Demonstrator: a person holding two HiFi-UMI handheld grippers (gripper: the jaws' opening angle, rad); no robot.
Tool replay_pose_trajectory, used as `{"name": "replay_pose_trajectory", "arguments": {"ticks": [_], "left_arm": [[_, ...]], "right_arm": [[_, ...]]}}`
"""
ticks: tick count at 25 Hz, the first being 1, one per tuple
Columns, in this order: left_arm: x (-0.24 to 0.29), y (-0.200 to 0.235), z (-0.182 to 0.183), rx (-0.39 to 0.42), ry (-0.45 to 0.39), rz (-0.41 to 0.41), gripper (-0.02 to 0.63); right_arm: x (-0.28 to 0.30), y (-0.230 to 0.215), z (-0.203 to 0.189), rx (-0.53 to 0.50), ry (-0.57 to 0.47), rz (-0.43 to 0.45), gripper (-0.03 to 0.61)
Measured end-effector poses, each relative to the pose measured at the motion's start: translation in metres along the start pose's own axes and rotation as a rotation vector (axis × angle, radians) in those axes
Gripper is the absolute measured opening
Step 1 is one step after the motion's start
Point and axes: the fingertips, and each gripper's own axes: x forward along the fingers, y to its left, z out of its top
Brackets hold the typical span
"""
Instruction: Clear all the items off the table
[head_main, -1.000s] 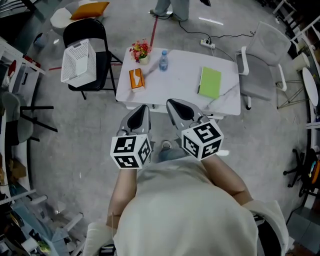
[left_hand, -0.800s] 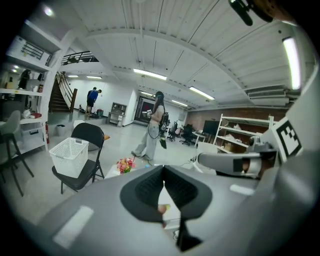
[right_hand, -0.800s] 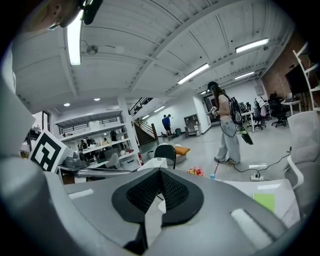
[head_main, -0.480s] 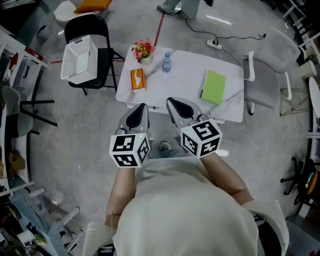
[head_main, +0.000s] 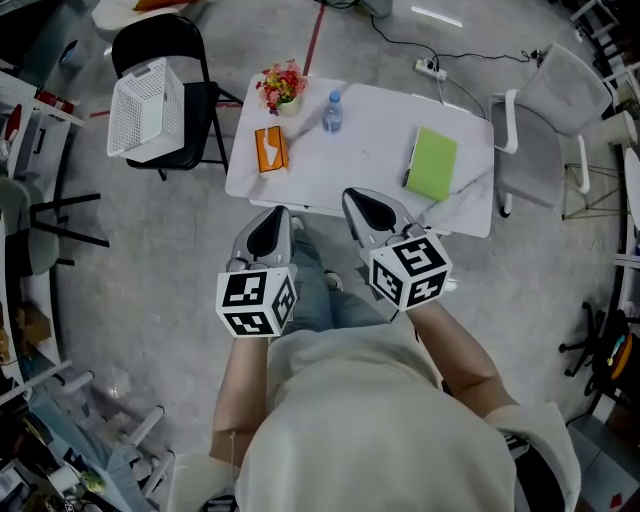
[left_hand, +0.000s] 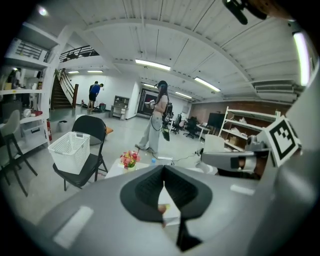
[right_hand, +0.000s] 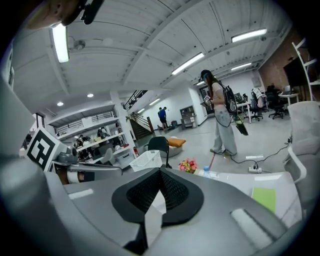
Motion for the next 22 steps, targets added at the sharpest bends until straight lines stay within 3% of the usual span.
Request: {"name": "replay_pose_trajectory", "arguments": {"ticks": [22], "left_arm": [[0.144, 0.1, 0.005, 0.008, 0.119, -0.062, 0.008]], "right_arm": [[0.146, -0.109, -0.042, 0.062, 0.121, -0.215, 0.0]]}}
